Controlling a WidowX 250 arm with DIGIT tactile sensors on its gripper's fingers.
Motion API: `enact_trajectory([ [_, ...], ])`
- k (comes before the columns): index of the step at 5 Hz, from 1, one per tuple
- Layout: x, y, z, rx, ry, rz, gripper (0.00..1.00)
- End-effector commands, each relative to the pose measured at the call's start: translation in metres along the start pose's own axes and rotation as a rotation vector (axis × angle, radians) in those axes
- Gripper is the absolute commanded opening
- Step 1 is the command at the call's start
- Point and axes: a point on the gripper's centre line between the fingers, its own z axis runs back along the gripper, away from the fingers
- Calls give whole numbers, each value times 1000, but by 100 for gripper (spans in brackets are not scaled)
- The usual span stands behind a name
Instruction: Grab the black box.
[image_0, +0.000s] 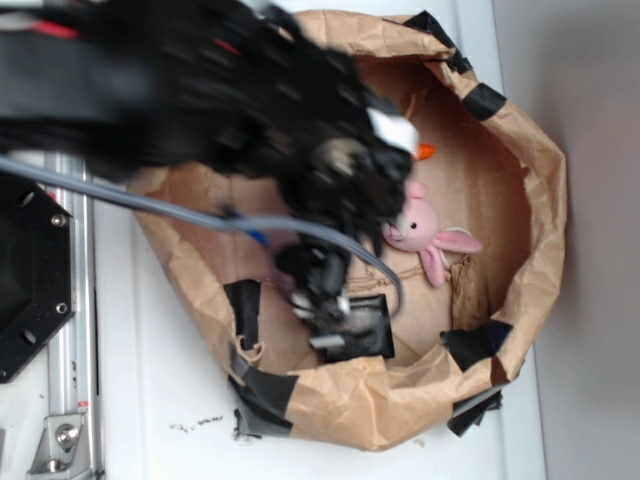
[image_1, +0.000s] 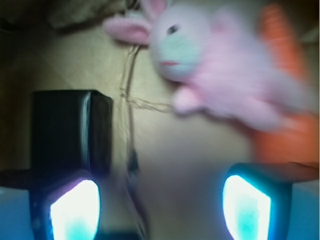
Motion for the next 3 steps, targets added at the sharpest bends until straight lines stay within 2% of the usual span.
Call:
enact_trajectory([
  [1, 25, -62, -12, 3, -44, -114, 100],
  [3, 11, -72, -52, 38, 50, -135, 100],
])
